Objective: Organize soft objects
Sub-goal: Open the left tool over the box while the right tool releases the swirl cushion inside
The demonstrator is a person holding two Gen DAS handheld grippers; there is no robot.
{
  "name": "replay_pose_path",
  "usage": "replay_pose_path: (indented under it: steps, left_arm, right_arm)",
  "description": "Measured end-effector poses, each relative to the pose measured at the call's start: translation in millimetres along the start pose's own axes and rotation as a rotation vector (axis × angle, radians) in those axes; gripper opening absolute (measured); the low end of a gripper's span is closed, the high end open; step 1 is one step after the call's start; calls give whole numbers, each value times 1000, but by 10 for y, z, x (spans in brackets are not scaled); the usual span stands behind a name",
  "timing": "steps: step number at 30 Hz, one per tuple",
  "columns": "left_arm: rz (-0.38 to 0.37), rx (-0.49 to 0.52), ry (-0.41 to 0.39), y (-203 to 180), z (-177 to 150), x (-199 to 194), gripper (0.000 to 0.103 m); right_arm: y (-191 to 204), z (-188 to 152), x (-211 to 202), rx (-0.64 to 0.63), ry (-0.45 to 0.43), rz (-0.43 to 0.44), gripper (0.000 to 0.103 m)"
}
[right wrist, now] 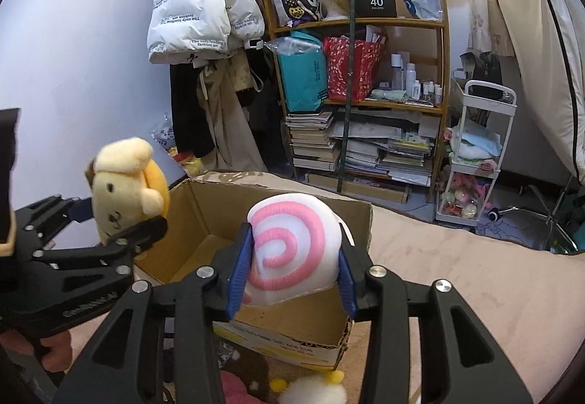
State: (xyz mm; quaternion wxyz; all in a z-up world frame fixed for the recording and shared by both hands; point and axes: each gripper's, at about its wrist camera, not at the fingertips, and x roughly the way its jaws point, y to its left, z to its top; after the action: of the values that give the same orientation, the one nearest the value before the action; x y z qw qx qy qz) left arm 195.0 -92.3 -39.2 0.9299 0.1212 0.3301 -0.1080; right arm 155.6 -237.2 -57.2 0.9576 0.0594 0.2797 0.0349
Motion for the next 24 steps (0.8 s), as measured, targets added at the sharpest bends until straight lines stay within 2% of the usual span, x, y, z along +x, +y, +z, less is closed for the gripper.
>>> replay_pose_path:
  steps: [5, 10, 13, 17, 18, 21, 24]
  left_arm:
    - [-8, -4, 18, -15, -10, 78, 72]
    - [-11, -3, 46, -30, -39, 123, 81]
    - [11, 7, 34, -37, -53, 90, 89]
    - [39, 28, 28, -39, -68, 33, 91]
    - [44, 23, 36, -33, -74, 20, 94]
    - [16, -12, 69, 1, -88, 0, 96]
    - [20, -24, 74, 13, -123, -36, 97]
  right_arm:
    - [48, -68, 68, -31, 34, -23, 49]
    - [34, -105, 85, -19, 56, -27, 51]
    - [4, -110, 65, -11, 51, -17, 53]
    - [-6, -115, 19, -15, 38, -7, 56]
    - [7, -109, 5, -16, 32, -5, 58]
    - [28, -87, -72, -20, 1, -13, 78]
    - [46, -82, -154, -19, -23, -14, 81]
